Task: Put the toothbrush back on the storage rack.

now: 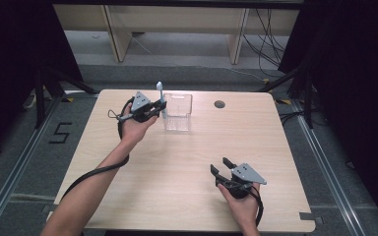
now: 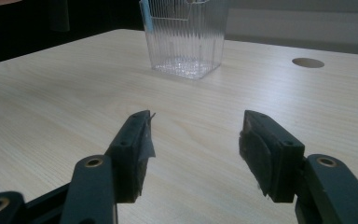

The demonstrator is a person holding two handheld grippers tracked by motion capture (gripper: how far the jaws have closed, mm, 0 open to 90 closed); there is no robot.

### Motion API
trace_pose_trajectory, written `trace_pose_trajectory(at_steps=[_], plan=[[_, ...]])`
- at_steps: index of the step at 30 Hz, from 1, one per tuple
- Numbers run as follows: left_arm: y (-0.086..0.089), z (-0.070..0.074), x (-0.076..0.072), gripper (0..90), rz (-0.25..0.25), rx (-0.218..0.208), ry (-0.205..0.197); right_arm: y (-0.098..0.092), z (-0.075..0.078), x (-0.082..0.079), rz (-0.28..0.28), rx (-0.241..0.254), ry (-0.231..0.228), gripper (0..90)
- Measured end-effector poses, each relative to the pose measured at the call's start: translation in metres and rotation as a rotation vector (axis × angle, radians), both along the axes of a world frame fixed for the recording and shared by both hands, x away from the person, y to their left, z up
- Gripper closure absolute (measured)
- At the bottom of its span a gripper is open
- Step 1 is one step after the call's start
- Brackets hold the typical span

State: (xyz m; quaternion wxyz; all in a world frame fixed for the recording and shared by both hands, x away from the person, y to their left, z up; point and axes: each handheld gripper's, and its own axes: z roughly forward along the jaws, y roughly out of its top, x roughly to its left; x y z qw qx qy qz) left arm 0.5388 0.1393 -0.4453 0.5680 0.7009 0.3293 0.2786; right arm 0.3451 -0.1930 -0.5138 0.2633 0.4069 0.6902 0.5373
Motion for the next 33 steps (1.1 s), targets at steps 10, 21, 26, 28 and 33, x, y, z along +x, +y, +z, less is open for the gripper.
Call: trace_pose_trajectory(at_steps=[10,21,26,28,33], plan=[[0.000,-0.006,0.002,77.9,0.005,0.007,0.015,-0.001,-0.001,0.001,0.000,-0.011,0.009,43.6],[-0.001,-0.010,0.002,77.7,0.011,0.013,0.022,-0.001,-0.001,0.001,0.001,-0.026,0.003,43.4],[-0.001,-0.011,0.003,77.7,0.012,0.023,0.024,-0.001,-0.001,0.000,0.001,-0.035,0.029,43.4],[-0.001,-0.011,0.003,77.6,0.012,0.023,0.026,0.000,-0.002,0.001,0.008,-0.021,0.015,43.3],[-0.001,-0.012,0.004,77.5,0.015,0.025,0.028,0.001,-0.002,0.001,0.010,-0.007,0.030,43.3]])
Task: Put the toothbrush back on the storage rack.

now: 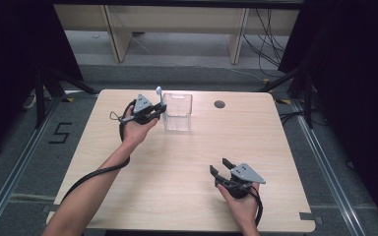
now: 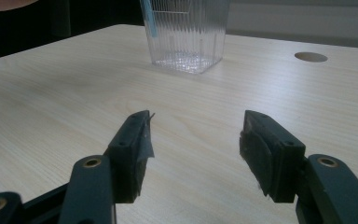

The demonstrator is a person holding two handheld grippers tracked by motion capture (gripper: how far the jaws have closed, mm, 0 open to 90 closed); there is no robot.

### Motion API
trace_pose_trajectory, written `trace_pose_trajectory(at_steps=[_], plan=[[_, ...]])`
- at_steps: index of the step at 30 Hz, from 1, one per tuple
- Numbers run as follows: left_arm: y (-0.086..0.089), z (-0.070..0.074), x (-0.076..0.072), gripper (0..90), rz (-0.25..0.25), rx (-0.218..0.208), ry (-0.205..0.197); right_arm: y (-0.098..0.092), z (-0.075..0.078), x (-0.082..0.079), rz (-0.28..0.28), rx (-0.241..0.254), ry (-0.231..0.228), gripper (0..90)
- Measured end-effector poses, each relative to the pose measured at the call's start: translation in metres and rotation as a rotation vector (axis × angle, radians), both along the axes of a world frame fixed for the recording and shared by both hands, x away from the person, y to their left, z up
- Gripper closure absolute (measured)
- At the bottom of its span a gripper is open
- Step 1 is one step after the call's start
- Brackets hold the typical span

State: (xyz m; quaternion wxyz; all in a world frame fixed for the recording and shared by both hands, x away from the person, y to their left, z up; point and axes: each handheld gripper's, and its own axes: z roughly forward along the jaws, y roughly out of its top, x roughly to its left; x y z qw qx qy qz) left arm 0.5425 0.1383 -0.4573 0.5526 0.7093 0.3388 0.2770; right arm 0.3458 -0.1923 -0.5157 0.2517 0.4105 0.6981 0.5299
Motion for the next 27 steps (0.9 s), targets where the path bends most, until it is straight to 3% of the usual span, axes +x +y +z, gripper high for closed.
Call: trace_pose_trajectory(at_steps=[3,4,11,13,14,22,27], plan=[[0.0004,-0.0004,0.0006,77.5,0.002,-0.001,0.004,-0.0011,-0.0002,0.0006,-0.004,-0.024,-0.021,43.3],[0.0006,-0.0007,0.0010,77.4,0.002,0.000,0.005,0.0001,-0.0001,-0.0009,-0.012,-0.007,0.001,43.3],[0.0004,-0.0008,0.0016,77.3,0.005,0.002,0.010,0.0003,0.0000,-0.0010,-0.013,-0.007,0.003,43.3],[0.0004,-0.0009,0.0018,77.3,0.005,0.003,0.010,0.0005,0.0000,-0.0011,-0.013,-0.006,0.003,43.3],[0.0004,-0.0009,0.0019,77.3,0.005,0.003,0.010,-0.0010,0.0000,0.0004,-0.008,-0.026,-0.020,43.2],[-0.0001,-0.0025,0.0032,77.2,0.006,0.008,0.017,0.0002,-0.0002,0.0001,-0.002,-0.010,-0.009,43.3],[-0.0007,-0.0040,0.0039,77.2,0.008,0.010,0.020,-0.0006,-0.0001,0.0005,-0.007,-0.026,-0.022,43.2]])
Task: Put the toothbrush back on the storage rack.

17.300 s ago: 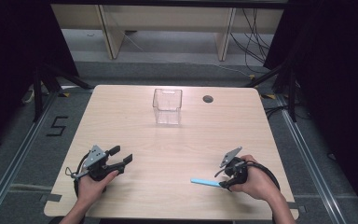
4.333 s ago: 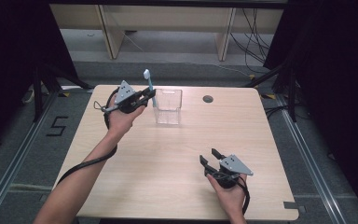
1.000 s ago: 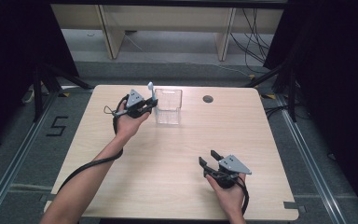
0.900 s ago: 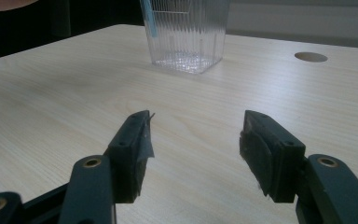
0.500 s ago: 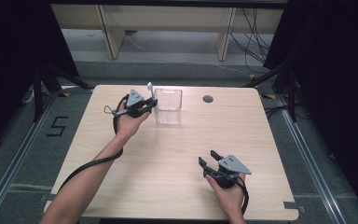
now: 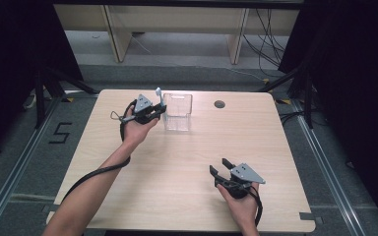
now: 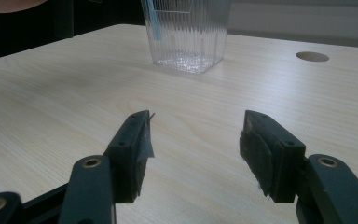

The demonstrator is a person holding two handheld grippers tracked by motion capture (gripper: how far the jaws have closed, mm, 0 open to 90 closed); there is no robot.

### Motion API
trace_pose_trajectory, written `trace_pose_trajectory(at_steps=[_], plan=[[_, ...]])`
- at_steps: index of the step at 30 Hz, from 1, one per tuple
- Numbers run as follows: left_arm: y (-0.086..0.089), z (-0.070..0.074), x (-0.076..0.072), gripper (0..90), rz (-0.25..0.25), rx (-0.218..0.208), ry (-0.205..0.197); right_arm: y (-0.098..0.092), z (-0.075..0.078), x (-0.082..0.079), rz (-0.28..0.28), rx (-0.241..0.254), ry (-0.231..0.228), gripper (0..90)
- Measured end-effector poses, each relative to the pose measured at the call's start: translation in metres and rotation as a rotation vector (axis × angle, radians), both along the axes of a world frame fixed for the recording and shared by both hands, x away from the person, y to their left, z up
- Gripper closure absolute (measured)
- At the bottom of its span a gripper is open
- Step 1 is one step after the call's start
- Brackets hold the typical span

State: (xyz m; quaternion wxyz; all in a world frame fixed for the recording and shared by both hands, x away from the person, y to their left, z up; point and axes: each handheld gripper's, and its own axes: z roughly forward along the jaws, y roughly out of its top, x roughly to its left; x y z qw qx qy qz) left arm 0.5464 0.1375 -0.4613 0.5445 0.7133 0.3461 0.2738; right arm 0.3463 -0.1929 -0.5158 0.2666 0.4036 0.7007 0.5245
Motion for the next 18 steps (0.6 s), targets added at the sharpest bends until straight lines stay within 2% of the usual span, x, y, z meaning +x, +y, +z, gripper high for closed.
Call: trace_pose_trajectory(at_steps=[12,13,18], plan=[[-0.0007,-0.0001,-0.0005,75.5,0.004,0.016,-0.004,0.0000,0.0002,0.0000,0.001,0.001,-0.003,43.2],[-0.0010,-0.0001,-0.0007,75.2,0.005,0.014,-0.005,0.0010,0.0000,-0.0006,0.003,0.014,0.014,43.2],[-0.0013,0.0008,-0.0015,72.6,0.006,0.016,-0.011,0.0009,-0.0001,-0.0003,0.004,0.014,0.010,43.2]])
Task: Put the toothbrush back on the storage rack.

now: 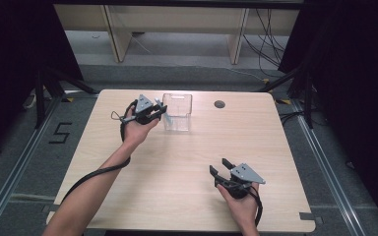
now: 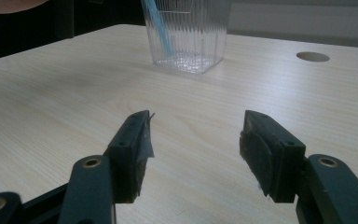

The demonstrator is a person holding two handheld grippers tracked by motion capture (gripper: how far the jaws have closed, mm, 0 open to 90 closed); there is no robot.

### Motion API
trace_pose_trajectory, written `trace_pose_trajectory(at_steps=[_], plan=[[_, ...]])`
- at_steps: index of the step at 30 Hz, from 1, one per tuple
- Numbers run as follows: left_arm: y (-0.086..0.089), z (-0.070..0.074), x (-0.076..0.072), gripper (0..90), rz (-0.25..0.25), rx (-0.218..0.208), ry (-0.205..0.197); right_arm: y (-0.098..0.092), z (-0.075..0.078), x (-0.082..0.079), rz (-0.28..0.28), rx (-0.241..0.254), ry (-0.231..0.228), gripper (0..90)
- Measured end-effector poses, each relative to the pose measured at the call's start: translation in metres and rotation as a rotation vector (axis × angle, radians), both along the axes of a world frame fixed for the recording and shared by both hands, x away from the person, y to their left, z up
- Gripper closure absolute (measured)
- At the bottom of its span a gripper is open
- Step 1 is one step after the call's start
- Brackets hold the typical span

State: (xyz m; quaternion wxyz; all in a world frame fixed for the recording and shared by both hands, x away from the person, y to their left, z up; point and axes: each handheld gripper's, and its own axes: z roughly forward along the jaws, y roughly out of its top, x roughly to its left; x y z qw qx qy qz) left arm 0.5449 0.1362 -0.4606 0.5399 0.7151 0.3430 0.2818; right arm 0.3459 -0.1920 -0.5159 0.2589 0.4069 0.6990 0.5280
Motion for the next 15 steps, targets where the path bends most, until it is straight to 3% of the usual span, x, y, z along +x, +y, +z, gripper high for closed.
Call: trace_pose_trajectory(at_steps=[3,12,13,14,15], plan=[[0.0003,-0.0003,-0.0004,69.8,0.004,-0.003,0.002,-0.0004,-0.0001,0.0004,0.003,-0.002,-0.003,43.2],[0.0029,0.0008,-0.0032,50.0,0.010,-0.009,0.002,-0.0008,0.0003,0.0000,-0.003,-0.019,-0.012,43.2],[0.0031,0.0009,-0.0039,45.5,0.010,-0.010,-0.004,0.0013,0.0001,-0.0018,-0.008,0.012,0.016,43.2],[0.0034,0.0008,-0.0041,45.5,0.008,-0.012,-0.007,0.0013,0.0001,-0.0018,-0.008,0.012,0.016,43.2],[0.0043,0.0011,-0.0052,43.8,0.008,-0.004,-0.004,-0.0010,0.0006,-0.0002,0.000,-0.017,-0.005,43.2]])
